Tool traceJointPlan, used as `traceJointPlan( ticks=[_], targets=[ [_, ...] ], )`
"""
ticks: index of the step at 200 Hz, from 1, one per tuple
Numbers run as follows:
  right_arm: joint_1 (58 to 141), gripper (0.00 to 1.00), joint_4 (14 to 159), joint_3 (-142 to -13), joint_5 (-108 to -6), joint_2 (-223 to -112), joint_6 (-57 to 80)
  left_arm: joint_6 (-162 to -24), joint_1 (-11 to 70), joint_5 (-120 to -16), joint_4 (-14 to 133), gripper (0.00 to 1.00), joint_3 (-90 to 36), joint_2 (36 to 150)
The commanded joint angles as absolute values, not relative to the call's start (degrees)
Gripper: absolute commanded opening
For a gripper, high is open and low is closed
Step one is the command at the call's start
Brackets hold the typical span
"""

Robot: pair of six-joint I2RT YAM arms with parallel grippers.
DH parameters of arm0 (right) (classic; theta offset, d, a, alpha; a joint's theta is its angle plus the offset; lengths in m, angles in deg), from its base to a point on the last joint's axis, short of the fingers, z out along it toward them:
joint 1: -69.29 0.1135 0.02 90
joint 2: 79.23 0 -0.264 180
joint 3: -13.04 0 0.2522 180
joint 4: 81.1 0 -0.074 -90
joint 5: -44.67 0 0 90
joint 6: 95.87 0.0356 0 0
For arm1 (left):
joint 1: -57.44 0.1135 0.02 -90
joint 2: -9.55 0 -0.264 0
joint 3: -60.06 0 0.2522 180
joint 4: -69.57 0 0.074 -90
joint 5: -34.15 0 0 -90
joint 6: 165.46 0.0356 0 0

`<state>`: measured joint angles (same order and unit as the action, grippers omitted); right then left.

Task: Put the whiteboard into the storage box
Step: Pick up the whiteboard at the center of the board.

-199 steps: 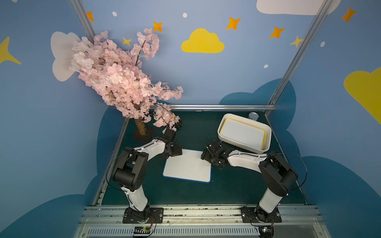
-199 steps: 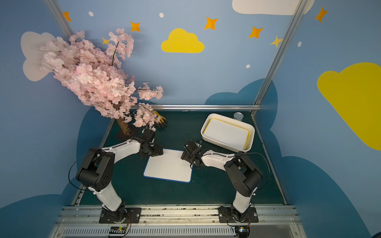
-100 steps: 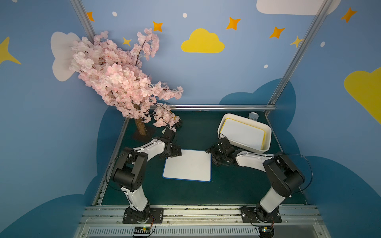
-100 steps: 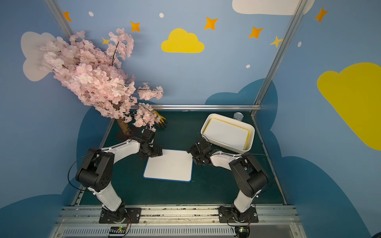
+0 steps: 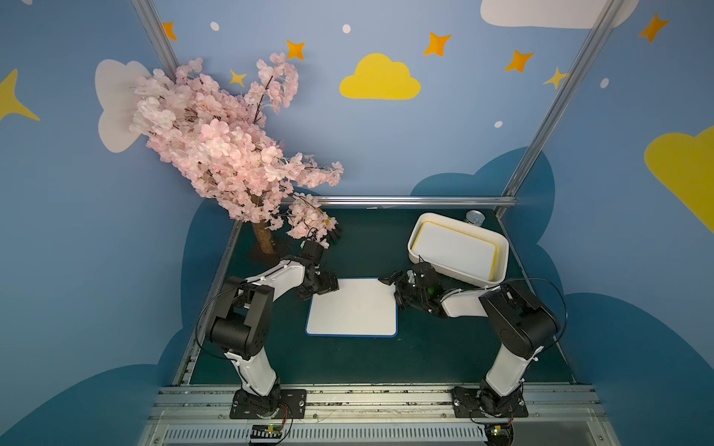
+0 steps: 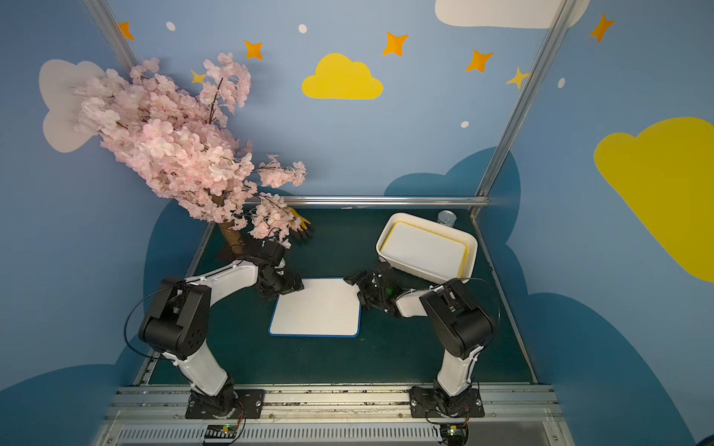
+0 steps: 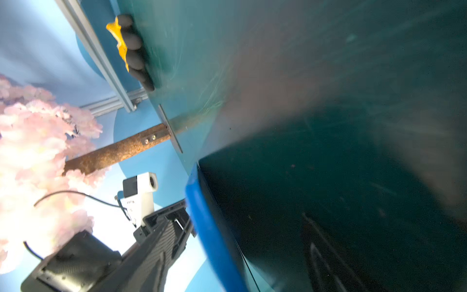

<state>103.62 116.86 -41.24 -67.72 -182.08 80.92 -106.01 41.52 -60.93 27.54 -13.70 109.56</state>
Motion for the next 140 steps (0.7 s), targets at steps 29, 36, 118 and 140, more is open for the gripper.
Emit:
traceJointPlan(
  ticks=[29,36,118,140],
  targets=[
    [106.34,0.78,122.4,-36.83,-69.91,-185.1,76.14,-108.27,40.62,-73.24,26.76,1.0,-14.43,109.66],
    [106.39,0.78,123.04,-36.45,-69.42,-184.25,75.05,-108.19,40.65,-73.18,26.77,1.0,-14.46,109.56],
    [106.56,0.74,144.37,-28.6,-66.67,-181.72,73.55,-108.14,41.23,-72.88,26.63,1.0,-14.63,109.63],
    [106.61,0.68,150.76,-26.9,-66.33,-182.84,74.39,-108.15,41.24,-72.69,26.53,1.0,-14.67,109.62]
  ],
)
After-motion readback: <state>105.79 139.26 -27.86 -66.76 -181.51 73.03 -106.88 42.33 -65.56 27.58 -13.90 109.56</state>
